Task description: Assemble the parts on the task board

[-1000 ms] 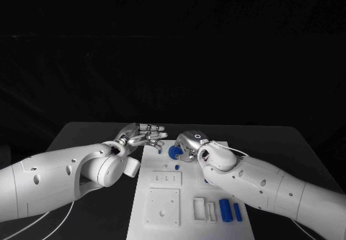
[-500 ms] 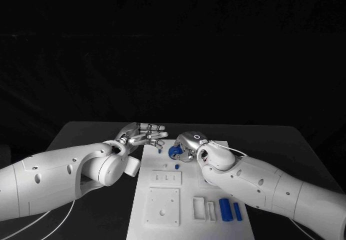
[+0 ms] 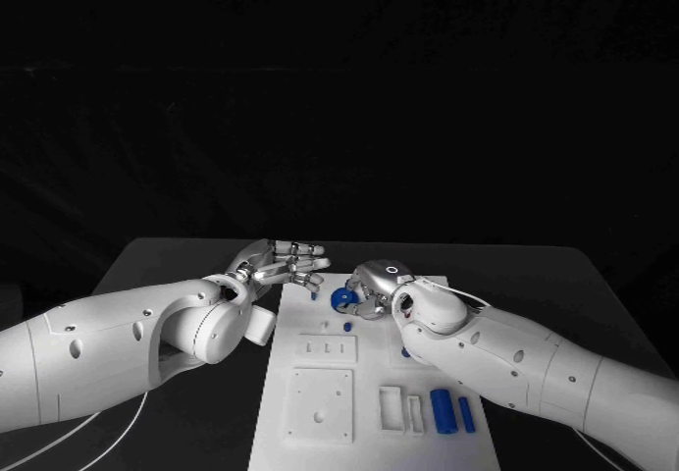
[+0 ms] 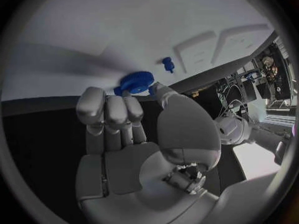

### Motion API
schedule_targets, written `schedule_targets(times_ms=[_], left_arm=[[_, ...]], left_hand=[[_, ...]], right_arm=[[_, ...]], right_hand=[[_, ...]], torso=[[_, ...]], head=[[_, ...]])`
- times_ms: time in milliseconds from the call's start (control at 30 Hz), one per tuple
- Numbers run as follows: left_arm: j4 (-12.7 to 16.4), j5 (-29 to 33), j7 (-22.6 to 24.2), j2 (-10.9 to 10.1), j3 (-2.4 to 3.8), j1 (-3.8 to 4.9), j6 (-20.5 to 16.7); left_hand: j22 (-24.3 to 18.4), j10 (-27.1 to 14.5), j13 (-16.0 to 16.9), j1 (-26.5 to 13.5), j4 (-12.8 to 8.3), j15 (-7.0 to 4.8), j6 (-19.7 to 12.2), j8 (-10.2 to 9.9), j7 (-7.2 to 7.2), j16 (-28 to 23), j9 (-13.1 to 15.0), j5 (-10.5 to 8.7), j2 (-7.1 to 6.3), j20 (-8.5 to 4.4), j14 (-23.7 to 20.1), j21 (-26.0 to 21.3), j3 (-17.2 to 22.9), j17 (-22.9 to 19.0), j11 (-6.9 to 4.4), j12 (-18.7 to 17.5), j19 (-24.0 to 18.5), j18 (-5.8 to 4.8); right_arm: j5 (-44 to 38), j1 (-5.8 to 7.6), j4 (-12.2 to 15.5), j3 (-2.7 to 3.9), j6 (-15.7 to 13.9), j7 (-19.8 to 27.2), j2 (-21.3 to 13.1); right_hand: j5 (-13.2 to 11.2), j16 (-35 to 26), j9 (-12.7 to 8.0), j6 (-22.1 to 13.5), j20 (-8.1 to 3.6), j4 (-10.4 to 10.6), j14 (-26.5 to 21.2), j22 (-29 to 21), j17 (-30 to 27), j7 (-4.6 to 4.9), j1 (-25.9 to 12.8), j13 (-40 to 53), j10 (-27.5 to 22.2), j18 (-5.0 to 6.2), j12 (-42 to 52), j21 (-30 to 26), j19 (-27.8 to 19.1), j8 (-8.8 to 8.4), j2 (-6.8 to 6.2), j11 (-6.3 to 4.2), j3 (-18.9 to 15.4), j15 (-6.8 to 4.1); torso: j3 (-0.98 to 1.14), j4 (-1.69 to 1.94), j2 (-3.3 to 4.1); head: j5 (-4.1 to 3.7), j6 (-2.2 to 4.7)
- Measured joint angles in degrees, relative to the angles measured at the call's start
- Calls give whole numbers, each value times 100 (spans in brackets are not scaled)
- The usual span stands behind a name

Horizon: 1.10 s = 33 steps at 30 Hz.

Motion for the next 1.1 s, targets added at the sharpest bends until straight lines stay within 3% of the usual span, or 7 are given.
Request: schedule_targets(times_ms=[267, 500, 633, 733, 867, 1000, 1100], left_arm=[[-7, 0, 0, 1, -1, 0, 1], [-13, 1, 2, -18, -1, 0, 3], [-19, 1, 3, -37, -1, 0, 3], [-27, 1, 4, -61, -1, 0, 3], [-35, 1, 4, -94, -1, 0, 2], [-38, 1, 5, -109, -1, 1, 2], [-45, 1, 6, -123, -1, 1, 2]], left_hand=[[0, 0, 0, 0, 0, 0, 0, 0, 0, 0, 0, 0, 0, 0, 0, 0, 0, -1, 0, 0, 0, 0], [-7, 0, 0, 0, 0, 0, 0, 0, 0, 0, 0, 0, 0, 0, 0, 0, 0, 11, 0, 0, 0, 0], [-9, 0, 0, 0, 0, 0, 0, 0, 0, 0, 0, 0, 0, 0, 0, 0, 0, 10, 0, 0, 0, 0], [-9, 0, 0, 0, 0, 0, 0, 0, 0, 0, 0, 0, 0, 0, 0, 0, 0, 10, 0, 0, 0, 0], [-9, 0, 0, 0, 0, 0, 0, 0, 0, 0, 0, 0, 0, 0, 0, 0, 0, 10, 0, 0, 0, 0], [-9, 0, 0, 0, 0, 0, 0, 0, 0, 0, 0, 0, 0, 11, 0, 0, 0, 10, 0, 0, -11, 0], [-9, 18, 0, 0, 0, 0, 0, 0, 0, 0, 0, 0, 0, 21, 0, 0, 0, 10, -18, 0, -21, 0]], right_arm=[[38, -13, 180, -9, -39, 6, -205], [83, -24, 624, 15, -265, -11, -599], [136, -23, 908, 124, -418, -11, -898], [225, -21, 1126, 241, -528, 5, -1189], [512, -18, 1333, 447, -617, 106, -1648], [837, -16, 1386, 572, -609, 284, -1945], [1143, -15, 1353, 646, -554, 509, -2185]], right_hand=[[110, 0, 1, 37, 0, -21, 0, 0, 0, -4, 0, 0, 1, 0, 0, 0, 0, 14, 0, 1, 21, 0], [121, 0, -1, 55, 0, -132, -11, 0, 7, -22, 120, 0, 1, 1, 0, 0, 0, 14, -85, 1, 47, -11], [22, 0, -1, 55, 0, -207, -21, 5, -1, -23, 244, 1, 1, 1, 0, 0, 0, 14, -115, 1, -21, -20], [10, 0, -1, 55, 0, -296, -21, 4, -15, -23, 446, 1, 1, 0, 0, 0, 0, 14, -129, 1, -140, -20], [10, 1, -1, 85, 0, -634, -21, 4, -23, 7, 732, 6, 2, 1, 0, 0, 0, 14, -137, 1, -220, -20], [330, -66, -1, 85, 0, -1108, -21, 4, -69, 7, 997, -13, -4, 0, 0, -111, 0, 14, -77, 7, -275, -20], [486, -81, -1, 85, 0, -1303, -21, 4, -79, 7, 1035, -29, -19, 1, 0, -133, 0, 14, -39, 22, -323, -20]], torso=[[7, -9, 1], [12, -17, -6], [15, -25, -9], [19, -32, -12], [32, -57, -21], [47, -91, -31], [60, -113, -36]], head=[[7, -1], [10, 25], [1, 54], [-1, 74], [3, 79], [2, 86], [-14, 83]])
